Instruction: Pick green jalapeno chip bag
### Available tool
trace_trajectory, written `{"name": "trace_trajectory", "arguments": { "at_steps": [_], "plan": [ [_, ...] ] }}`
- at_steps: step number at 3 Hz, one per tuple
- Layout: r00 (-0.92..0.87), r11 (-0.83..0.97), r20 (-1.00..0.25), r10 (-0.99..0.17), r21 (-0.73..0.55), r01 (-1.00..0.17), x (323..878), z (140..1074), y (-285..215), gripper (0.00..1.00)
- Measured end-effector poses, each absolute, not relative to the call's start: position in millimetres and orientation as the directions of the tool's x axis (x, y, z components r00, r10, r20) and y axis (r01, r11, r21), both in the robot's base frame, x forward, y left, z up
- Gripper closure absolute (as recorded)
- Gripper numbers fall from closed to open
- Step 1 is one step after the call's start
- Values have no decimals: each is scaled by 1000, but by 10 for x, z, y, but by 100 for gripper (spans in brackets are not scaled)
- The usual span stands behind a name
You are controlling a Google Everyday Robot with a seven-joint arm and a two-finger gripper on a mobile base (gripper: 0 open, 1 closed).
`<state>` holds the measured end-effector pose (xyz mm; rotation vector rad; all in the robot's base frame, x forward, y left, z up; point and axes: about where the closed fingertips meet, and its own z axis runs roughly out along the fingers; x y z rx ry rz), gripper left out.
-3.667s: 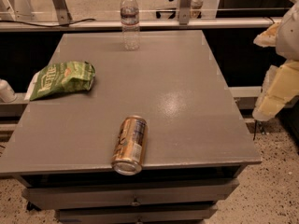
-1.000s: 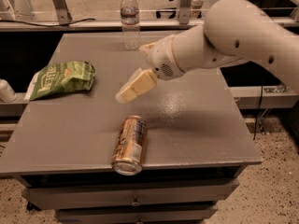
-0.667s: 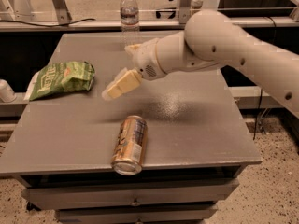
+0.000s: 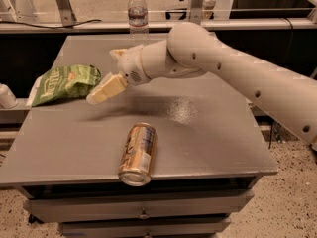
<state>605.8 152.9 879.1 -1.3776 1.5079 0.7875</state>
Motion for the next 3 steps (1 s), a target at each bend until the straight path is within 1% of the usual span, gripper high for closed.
{"name": "trace_trajectory", "arguments": {
  "at_steps": [1,2,3],
  "plan": [
    [49,150,-924,-378,-114,-982,6103,8670,1738,0],
    [56,150,-928,-369,-120,-981,6216,8579,1900,19],
    [74,156,-930,-360,-138,-978,6306,8573,1992,41]
  ]
}}
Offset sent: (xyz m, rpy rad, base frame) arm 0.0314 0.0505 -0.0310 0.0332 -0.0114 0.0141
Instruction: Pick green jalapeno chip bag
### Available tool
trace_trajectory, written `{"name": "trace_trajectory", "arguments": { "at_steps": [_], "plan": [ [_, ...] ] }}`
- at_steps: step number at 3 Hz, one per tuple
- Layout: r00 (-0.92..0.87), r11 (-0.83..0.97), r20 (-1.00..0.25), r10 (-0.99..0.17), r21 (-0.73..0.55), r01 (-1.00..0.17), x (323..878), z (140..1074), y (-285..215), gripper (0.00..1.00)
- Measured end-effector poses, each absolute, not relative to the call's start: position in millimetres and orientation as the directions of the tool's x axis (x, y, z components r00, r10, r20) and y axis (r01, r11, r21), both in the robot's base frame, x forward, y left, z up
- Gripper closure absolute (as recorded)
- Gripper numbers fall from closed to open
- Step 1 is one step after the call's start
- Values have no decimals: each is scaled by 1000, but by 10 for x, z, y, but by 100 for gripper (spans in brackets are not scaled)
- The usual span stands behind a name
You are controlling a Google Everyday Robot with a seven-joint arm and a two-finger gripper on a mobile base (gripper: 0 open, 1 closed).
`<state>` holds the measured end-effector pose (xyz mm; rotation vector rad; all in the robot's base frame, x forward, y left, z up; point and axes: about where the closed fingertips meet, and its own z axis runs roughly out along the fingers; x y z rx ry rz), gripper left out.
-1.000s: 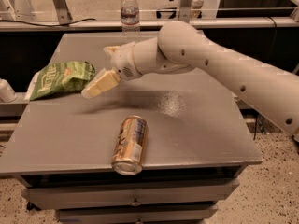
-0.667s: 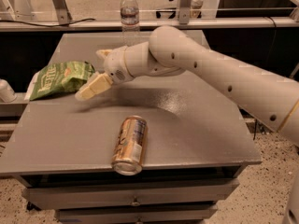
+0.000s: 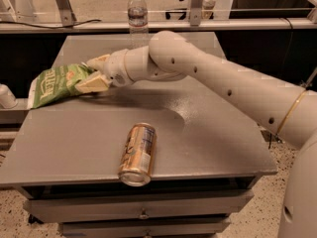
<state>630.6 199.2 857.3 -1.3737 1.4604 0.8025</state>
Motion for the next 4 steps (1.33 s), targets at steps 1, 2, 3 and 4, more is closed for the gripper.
{"name": "trace_trajectory", "arguments": {
  "at_steps": [1,2,3,4],
  "plan": [
    [92,170,-929,-358,-161,-972,6373,8615,1987,64],
    [114,188,-928,-356,-190,-964,6408,8733,1944,88],
    [156,195,-921,-356,-237,-952,6433,8975,1879,100],
    [215,198,-906,-364,-300,-933,6443,9306,1768,100]
  ]
}}
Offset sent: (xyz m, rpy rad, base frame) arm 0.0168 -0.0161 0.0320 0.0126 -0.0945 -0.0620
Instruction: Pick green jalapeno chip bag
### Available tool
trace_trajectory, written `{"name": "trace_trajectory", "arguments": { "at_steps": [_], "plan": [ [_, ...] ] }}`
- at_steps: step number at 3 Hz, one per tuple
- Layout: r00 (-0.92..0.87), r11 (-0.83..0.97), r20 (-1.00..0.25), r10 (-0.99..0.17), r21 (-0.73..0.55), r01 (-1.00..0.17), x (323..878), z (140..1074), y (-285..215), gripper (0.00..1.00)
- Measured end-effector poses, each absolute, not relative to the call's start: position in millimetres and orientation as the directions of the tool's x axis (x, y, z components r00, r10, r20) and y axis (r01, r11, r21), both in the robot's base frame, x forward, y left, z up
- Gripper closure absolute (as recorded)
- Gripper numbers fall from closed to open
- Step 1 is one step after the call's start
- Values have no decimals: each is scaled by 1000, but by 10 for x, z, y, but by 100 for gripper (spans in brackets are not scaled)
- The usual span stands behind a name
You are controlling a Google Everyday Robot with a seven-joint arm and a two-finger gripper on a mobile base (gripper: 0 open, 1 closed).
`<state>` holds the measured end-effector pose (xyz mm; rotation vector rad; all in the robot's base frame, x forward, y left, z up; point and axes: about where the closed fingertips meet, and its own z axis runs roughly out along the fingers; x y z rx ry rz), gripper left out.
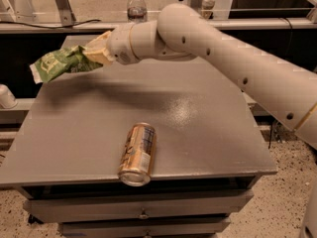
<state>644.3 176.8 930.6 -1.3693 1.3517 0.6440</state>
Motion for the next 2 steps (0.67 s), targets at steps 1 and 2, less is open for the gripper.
{"name": "trace_trajectory", "arguments": {
  "at_steps": [1,2],
  "plan": [
    [266,207,-887,-377,-361,-909,6413,9612,1539,100],
    [266,207,-887,-377,-361,-909,6413,9612,1539,100]
  ]
}}
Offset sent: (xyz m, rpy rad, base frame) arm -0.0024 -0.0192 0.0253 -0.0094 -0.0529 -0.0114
